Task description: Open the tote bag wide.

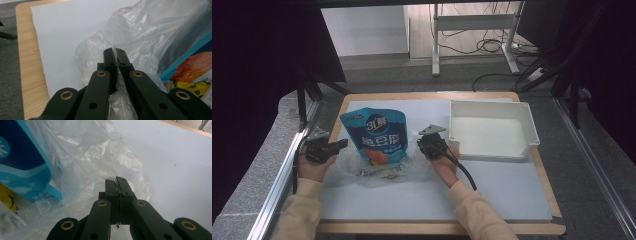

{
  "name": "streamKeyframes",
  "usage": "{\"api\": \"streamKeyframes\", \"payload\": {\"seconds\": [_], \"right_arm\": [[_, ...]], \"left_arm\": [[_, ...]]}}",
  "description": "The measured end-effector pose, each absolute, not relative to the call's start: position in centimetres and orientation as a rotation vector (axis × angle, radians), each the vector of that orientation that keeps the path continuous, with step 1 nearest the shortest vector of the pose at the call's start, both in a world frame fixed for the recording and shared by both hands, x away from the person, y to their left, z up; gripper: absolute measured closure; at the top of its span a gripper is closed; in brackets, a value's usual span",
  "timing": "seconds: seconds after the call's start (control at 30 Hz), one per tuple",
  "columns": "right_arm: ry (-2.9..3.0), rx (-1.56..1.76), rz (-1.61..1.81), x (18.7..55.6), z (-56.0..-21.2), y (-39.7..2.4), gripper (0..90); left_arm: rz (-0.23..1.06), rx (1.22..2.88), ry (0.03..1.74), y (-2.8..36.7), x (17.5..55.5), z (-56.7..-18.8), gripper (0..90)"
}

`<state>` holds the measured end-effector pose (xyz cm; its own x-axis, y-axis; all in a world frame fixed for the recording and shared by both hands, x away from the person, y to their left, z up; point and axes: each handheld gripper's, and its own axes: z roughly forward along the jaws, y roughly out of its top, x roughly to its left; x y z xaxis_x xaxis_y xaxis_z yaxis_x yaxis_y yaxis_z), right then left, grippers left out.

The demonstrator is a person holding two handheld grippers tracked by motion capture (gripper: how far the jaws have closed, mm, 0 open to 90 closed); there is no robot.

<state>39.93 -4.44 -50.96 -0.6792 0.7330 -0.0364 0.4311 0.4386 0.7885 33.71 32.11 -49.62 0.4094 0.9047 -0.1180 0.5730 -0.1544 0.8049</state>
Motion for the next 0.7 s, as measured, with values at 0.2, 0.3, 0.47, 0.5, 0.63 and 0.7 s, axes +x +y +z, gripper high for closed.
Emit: {"api": "streamKeyframes", "payload": {"seconds": [0.2,0.3,0.47,0.5,0.63,0.7], "right_arm": [[2.324,1.006,1.113,40.1,-51.6,-4.5,87.9],[2.324,1.014,1.11,40.3,-51.9,-4.5,87.9],[2.322,1.036,1.083,40.7,-52.5,-4.5,87.8],[2.323,1.042,1.075,40.7,-52.7,-4.5,87.8],[2.335,1.064,1.061,41.0,-53.4,-4.6,87.3],[2.341,1.069,1.053,41.2,-53.8,-4.7,87.1]], "left_arm": [[0.5,1.846,1.288,32.0,34.1,-50.2,90.0],[0.489,1.841,1.308,31.8,34.4,-50.7,90.0],[0.475,1.87,1.333,31.4,35.2,-51.8,90.0],[0.468,1.879,1.336,31.4,35.4,-52.1,90.0],[0.444,1.899,1.349,31.4,35.9,-53.1,90.0],[0.444,1.918,1.351,31.2,36.3,-53.6,89.9]]}}
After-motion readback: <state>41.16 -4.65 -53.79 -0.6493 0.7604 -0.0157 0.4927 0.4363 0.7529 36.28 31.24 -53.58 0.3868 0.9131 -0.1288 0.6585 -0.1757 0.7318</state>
